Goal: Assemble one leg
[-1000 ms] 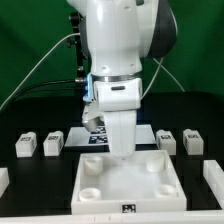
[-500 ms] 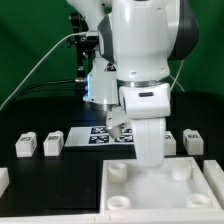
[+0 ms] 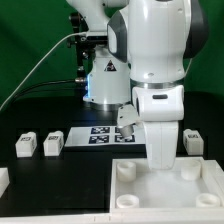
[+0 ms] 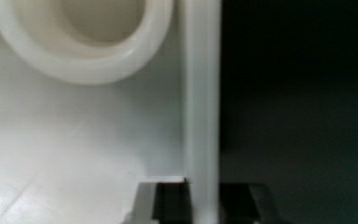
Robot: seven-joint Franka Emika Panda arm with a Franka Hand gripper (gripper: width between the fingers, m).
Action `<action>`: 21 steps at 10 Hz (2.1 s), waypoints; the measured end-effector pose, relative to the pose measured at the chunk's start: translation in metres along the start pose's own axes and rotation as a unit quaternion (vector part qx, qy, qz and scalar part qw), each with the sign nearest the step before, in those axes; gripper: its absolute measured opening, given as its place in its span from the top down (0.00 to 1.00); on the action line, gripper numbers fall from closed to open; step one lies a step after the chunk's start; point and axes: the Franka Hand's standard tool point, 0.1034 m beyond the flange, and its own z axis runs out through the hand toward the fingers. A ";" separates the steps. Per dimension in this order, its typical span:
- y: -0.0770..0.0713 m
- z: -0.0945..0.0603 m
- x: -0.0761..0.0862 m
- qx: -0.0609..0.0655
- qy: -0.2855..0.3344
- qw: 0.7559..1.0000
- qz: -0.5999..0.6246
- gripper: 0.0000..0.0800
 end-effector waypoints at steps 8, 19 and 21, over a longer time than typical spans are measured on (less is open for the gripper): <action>-0.001 0.001 -0.002 0.001 0.000 1.000 0.001 0.20; -0.012 -0.034 0.027 0.006 -0.004 0.984 0.178 0.19; -0.021 -0.039 0.059 0.005 0.001 0.953 0.302 0.19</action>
Offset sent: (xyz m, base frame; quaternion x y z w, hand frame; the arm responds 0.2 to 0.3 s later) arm 0.0000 0.0000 0.0000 0.0000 0.0000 0.0000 1.0000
